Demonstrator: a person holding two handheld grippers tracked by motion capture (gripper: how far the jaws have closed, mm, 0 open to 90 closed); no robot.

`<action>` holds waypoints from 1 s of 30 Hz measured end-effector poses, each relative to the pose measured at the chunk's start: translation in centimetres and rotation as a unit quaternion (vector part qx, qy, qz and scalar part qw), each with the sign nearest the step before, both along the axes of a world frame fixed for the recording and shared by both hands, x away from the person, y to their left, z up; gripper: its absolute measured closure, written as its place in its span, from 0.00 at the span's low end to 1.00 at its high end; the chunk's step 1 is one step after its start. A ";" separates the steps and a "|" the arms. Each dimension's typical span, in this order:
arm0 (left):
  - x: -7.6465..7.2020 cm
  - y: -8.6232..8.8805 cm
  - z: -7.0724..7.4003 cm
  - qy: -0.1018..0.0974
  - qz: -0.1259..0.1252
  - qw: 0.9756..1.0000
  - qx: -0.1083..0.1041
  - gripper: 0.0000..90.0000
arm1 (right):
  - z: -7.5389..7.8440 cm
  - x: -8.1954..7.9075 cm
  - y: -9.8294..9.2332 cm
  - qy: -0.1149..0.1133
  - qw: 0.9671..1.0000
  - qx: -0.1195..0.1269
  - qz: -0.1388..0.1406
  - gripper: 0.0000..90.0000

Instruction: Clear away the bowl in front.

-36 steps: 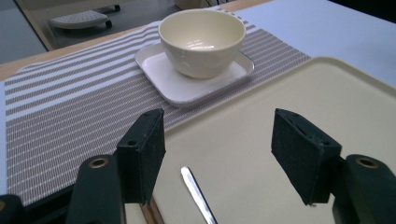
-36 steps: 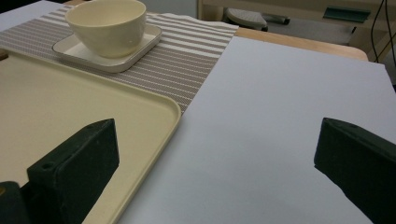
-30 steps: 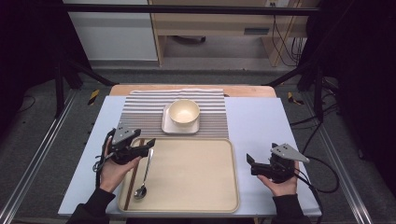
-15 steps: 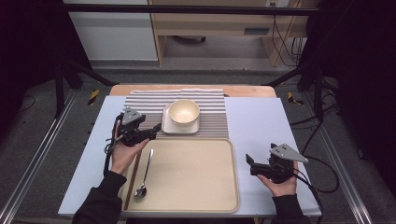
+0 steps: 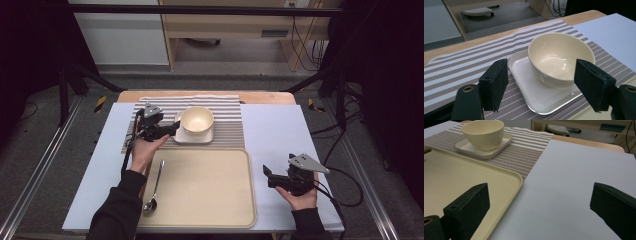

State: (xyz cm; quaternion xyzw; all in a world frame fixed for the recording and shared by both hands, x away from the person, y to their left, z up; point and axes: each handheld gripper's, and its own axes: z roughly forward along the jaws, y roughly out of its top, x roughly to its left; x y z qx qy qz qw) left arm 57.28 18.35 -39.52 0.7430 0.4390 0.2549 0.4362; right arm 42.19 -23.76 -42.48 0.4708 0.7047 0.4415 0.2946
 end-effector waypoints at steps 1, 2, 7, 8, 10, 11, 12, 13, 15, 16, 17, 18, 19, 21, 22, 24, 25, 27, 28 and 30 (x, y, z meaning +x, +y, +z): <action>0.3 -0.2 -0.2 0.000 0.000 1.000 0.005 0.30 | 0.0 0.0 0.0 -0.001 1.000 0.000 0.000 0.03; 0.7 -0.4 -0.3 0.001 0.001 1.000 0.008 0.30 | 0.0 0.0 -0.1 -0.001 1.000 0.000 -0.002 0.03; 2.1 -1.3 -0.8 0.007 0.001 1.000 0.023 0.32 | 0.0 0.1 -0.1 0.003 1.000 0.003 -0.002 0.03; 2.4 -1.5 -1.0 0.010 0.003 1.000 0.019 0.32 | -0.1 0.1 -0.1 0.003 1.000 0.002 -0.001 0.03; 3.0 -1.7 -1.3 0.012 -0.001 1.000 0.026 0.33 | -0.1 0.1 -0.1 0.004 1.000 0.000 -0.001 0.03; 3.2 -1.9 -1.5 0.016 0.001 0.999 0.027 0.33 | -0.1 0.1 -0.1 0.004 1.000 0.000 -0.001 0.03; 3.5 -1.9 -1.6 0.018 -0.001 0.999 0.029 0.33 | -0.1 0.1 -0.1 0.004 1.000 -0.001 -0.002 0.03; 3.8 -2.0 -1.8 0.020 0.000 0.999 0.029 0.33 | -0.1 0.1 -0.1 0.004 1.000 0.001 -0.002 0.03; 4.1 -2.3 -2.2 0.024 0.002 0.999 0.026 0.34 | 0.0 0.1 -0.1 0.004 1.000 0.003 -0.002 0.03; 4.3 -2.4 -2.4 0.026 0.001 0.999 0.033 0.34 | 0.0 0.1 -0.1 0.004 1.000 0.002 -0.002 0.03; 4.5 -2.5 -2.6 0.026 0.003 0.999 0.035 0.35 | 0.0 0.1 -0.2 0.004 1.000 0.002 -0.002 0.03; 4.7 -2.4 -2.7 0.028 0.004 0.999 0.034 0.36 | 0.0 0.1 -0.2 0.004 1.000 0.003 -0.002 0.03; 4.9 -2.4 -2.9 0.030 0.005 0.999 0.033 0.37 | -0.1 0.1 -0.2 0.004 1.000 0.002 -0.002 0.03; 5.3 -2.4 -3.2 0.037 0.011 0.999 0.032 0.39 | -0.1 0.2 -0.1 0.005 1.000 0.002 -0.002 0.03; 5.6 -2.4 -3.3 0.040 0.012 0.998 0.036 0.40 | -0.1 0.2 -0.1 0.005 1.000 0.001 -0.001 0.03; 5.9 -2.6 -3.4 0.042 0.013 0.998 0.039 0.42 | -0.1 0.2 -0.1 0.006 1.000 0.001 -0.002 0.03; 6.1 -2.7 -3.4 0.043 0.013 0.998 0.039 0.43 | -0.1 0.2 -0.1 0.006 1.000 0.001 -0.002 0.03; 6.4 -3.0 -3.4 0.044 0.010 0.998 0.042 0.46 | -0.1 0.2 -0.2 0.006 1.000 0.000 -0.003 0.03; 6.5 -3.1 -3.5 0.043 0.010 0.998 0.043 0.47 | -0.1 0.2 -0.2 0.006 1.000 0.000 -0.003 0.03; 6.7 -3.3 -3.8 0.050 0.012 0.998 0.043 0.50 | -0.1 0.2 -0.2 0.007 1.000 -0.001 -0.003 0.03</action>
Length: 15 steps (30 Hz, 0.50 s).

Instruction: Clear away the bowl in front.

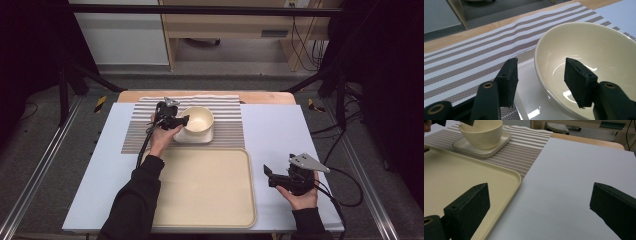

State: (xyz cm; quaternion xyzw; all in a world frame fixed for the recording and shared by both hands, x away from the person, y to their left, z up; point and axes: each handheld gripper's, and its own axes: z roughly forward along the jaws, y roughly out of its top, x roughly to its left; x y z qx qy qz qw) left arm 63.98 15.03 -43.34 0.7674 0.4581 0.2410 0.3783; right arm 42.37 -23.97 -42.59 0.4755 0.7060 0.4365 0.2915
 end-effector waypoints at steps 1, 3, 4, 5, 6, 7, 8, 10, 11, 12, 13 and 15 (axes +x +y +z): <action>0.1 -0.1 -0.2 0.003 0.001 1.000 0.004 0.51 | 0.0 0.0 0.0 0.000 1.000 0.000 -0.001 0.03; 0.3 -0.2 -0.4 0.009 0.000 1.000 0.006 0.54 | 0.0 0.0 0.0 0.000 1.000 0.002 -0.001 0.03; 0.3 -0.3 -0.6 0.013 0.000 1.000 0.006 0.56 | 0.0 0.0 0.0 0.000 1.000 0.003 -0.001 0.03; 0.4 -0.3 -0.7 0.015 0.002 1.000 0.004 0.58 | 0.0 0.0 0.0 0.000 1.000 0.003 -0.001 0.03; 0.5 -0.4 -0.8 0.020 0.002 1.000 0.006 0.60 | 0.0 0.0 0.0 0.000 1.000 0.002 -0.001 0.03; 0.6 -0.4 -0.9 0.027 0.003 1.000 0.009 0.61 | 0.0 0.0 0.0 0.001 1.000 0.001 -0.001 0.03; 0.6 -0.4 -1.1 0.030 0.003 0.999 0.010 0.63 | 0.0 0.0 0.0 0.001 1.000 0.001 0.000 0.03; 0.7 -0.4 -1.2 0.038 0.004 0.999 0.001 0.64 | -0.1 0.0 0.0 0.003 1.000 0.001 0.000 0.03; 0.8 -0.4 -1.3 0.043 0.005 0.999 -0.002 0.65 | -0.1 0.1 0.0 0.003 1.000 0.001 0.000 0.03; 0.9 -0.6 -1.3 0.046 0.008 0.999 -0.004 0.66 | -0.1 0.1 0.0 0.003 1.000 0.000 0.000 0.03; 0.9 -0.6 -1.3 0.051 0.005 0.999 0.001 0.68 | -0.1 0.1 0.0 0.003 1.000 0.000 0.000 0.03; 1.1 -0.9 -1.3 0.059 0.007 0.998 0.005 0.72 | -0.1 0.1 0.0 0.003 1.000 0.000 0.000 0.03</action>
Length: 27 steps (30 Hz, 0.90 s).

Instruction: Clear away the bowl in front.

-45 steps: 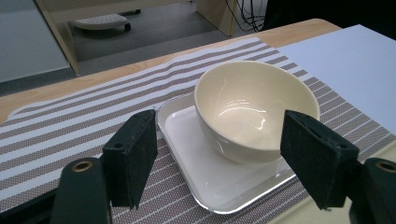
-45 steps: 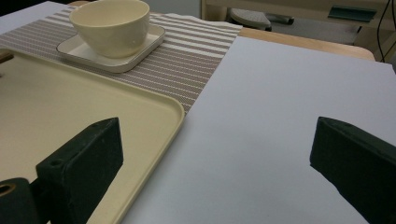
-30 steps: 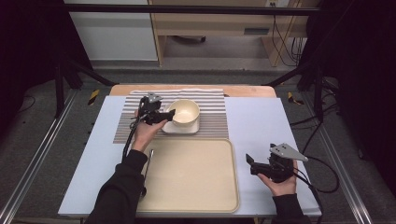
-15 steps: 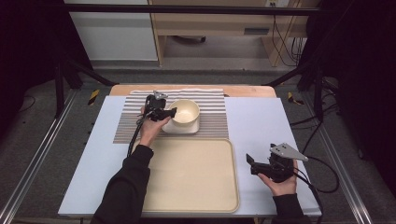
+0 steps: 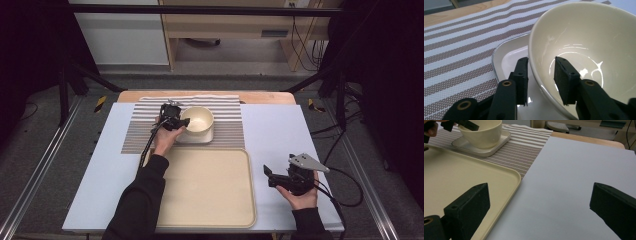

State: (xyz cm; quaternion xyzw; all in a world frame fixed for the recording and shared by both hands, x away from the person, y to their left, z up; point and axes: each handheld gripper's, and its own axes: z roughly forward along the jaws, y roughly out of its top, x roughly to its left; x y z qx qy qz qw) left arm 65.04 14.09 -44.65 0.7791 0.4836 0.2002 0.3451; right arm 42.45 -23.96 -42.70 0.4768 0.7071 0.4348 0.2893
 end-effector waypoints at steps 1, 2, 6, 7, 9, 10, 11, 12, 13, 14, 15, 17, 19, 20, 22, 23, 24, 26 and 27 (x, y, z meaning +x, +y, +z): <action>0.1 -0.1 0.0 0.002 0.004 1.000 0.002 0.74 | 0.0 0.0 0.0 0.000 1.000 0.000 0.000 0.03; 0.1 -0.2 0.0 0.004 0.007 1.000 0.004 0.74 | 0.0 0.0 0.0 0.000 1.000 0.000 0.000 0.03; 0.2 0.0 0.0 0.010 0.021 1.000 -0.009 0.82 | 0.0 0.0 0.0 0.001 1.000 0.001 0.000 0.03; 0.2 0.0 0.0 0.010 0.027 0.999 -0.014 0.84 | 0.0 0.0 0.0 0.002 1.000 0.001 0.000 0.03; 0.3 0.1 0.0 0.013 0.030 0.999 -0.017 0.88 | -0.1 0.0 0.0 0.002 1.000 0.001 0.000 0.03; 0.3 0.2 0.0 0.014 0.031 0.999 -0.021 0.88 | 0.0 0.0 0.0 0.002 1.000 0.001 0.000 0.03; 0.3 0.2 0.0 0.016 0.031 0.999 -0.024 0.89 | 0.0 0.0 0.0 0.002 1.000 0.001 -0.001 0.03; 0.3 0.2 0.0 0.017 0.033 0.999 -0.026 0.89 | -0.1 0.0 0.0 0.002 1.000 0.001 0.000 0.03; 0.3 0.2 0.0 0.016 0.038 0.999 -0.030 0.89 | -0.1 0.1 0.0 0.002 1.000 0.001 -0.001 0.03; 0.3 0.3 0.1 0.020 0.036 0.999 -0.029 0.90 | -0.1 0.1 0.0 0.002 1.000 0.002 -0.001 0.03; 0.3 0.3 0.1 0.020 0.040 0.998 -0.036 0.90 | -0.1 0.1 0.0 0.002 1.000 0.001 -0.001 0.03; 0.3 0.5 0.2 0.023 0.036 0.998 -0.041 0.91 | -0.1 0.1 0.0 0.003 1.000 0.001 0.000 0.03; 0.1 0.5 0.4 0.017 0.035 0.999 -0.036 0.91 | -0.1 0.1 0.0 0.002 1.000 0.001 0.000 0.03; 0.1 0.4 0.5 0.013 0.036 0.999 -0.037 0.91 | -0.1 0.1 0.0 0.002 1.000 0.001 0.000 0.03; -0.1 0.3 0.7 0.009 0.034 0.999 -0.036 0.91 | -0.1 0.1 0.0 0.002 1.000 0.001 0.000 0.03; -0.2 0.3 0.8 0.009 0.032 0.999 -0.037 0.91 | -0.1 0.1 0.0 0.003 1.000 0.002 0.000 0.03; -0.3 0.3 1.0 0.006 0.031 0.999 -0.038 0.91 | -0.1 0.1 0.0 0.002 1.000 0.002 0.000 0.03; -0.4 0.2 1.2 0.001 0.031 0.999 -0.040 0.91 | -0.1 0.1 -0.1 0.002 1.000 0.002 0.000 0.03; -0.5 0.3 1.4 -0.001 0.030 0.999 -0.038 0.91 | -0.1 0.1 -0.1 0.002 1.000 0.001 0.000 0.03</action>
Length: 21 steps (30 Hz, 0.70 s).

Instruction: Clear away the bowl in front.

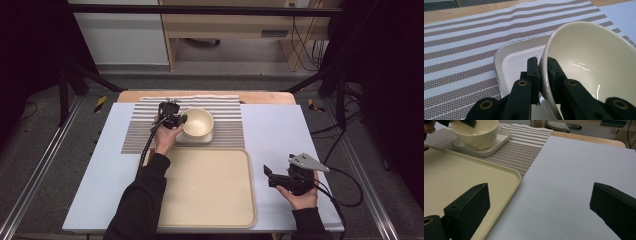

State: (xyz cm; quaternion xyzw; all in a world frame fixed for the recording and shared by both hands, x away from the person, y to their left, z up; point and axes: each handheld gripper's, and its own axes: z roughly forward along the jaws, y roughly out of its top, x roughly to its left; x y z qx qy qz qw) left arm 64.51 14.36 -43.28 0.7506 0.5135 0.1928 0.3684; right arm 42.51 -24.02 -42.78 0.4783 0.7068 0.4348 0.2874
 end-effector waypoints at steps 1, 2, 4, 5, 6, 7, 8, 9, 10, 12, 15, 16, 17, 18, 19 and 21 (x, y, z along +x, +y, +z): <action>-0.1 0.0 0.1 -0.002 -0.001 1.000 0.004 0.91 | 0.0 0.0 0.0 0.000 1.000 0.000 0.000 0.03; -0.2 0.0 0.2 -0.003 -0.002 1.000 0.005 0.91 | 0.0 0.0 0.0 0.000 1.000 0.000 0.000 0.03; -0.4 0.1 0.5 -0.007 -0.001 1.000 0.008 0.90 | 0.0 0.0 0.0 0.000 1.000 0.002 0.000 0.03; -0.5 0.2 0.5 -0.009 0.001 1.000 0.006 0.90 | 0.1 0.0 0.0 0.000 1.000 0.002 0.000 0.03; -0.6 0.4 0.6 -0.011 0.002 1.000 0.002 0.90 | 0.1 0.0 0.0 -0.001 1.000 0.002 0.000 0.03; -0.7 0.6 0.8 -0.011 0.000 1.000 0.001 0.90 | 0.1 0.0 0.0 -0.001 1.000 0.002 0.000 0.03; -0.8 0.8 0.9 -0.013 0.000 1.000 -0.002 0.90 | 0.1 0.0 0.0 0.000 1.000 0.003 0.000 0.03; -1.0 1.0 1.1 -0.015 0.000 1.000 -0.004 0.90 | 0.1 0.0 0.0 0.000 1.000 0.002 0.000 0.03; -1.1 1.1 1.4 -0.020 0.002 1.000 -0.006 0.90 | 0.0 0.0 0.0 0.000 1.000 0.002 0.000 0.03; -1.4 1.4 1.9 -0.024 0.001 1.000 -0.007 0.90 | 0.0 0.0 0.0 0.000 1.000 0.000 0.000 0.03; -2.0 1.9 2.7 -0.032 -0.003 0.999 -0.011 0.90 | 0.1 -0.1 0.0 -0.001 1.000 0.001 0.000 0.03; -2.3 2.0 3.0 -0.035 -0.004 0.999 -0.012 0.90 | 0.1 -0.1 0.0 -0.002 1.000 0.001 0.000 0.03; -2.5 2.1 3.3 -0.038 -0.006 0.999 -0.013 0.90 | 0.1 -0.1 0.0 -0.002 1.000 0.000 0.000 0.03; -2.8 2.1 3.6 -0.042 -0.007 0.999 -0.015 0.90 | 0.1 -0.1 0.0 -0.002 1.000 0.000 0.000 0.03; -3.0 2.2 3.8 -0.044 -0.009 0.999 -0.017 0.90 | 0.1 -0.1 0.0 -0.002 1.000 0.000 0.000 0.03; -3.5 2.3 4.3 -0.047 -0.012 0.999 -0.018 0.90 | 0.1 -0.1 0.0 -0.002 1.000 0.001 0.000 0.03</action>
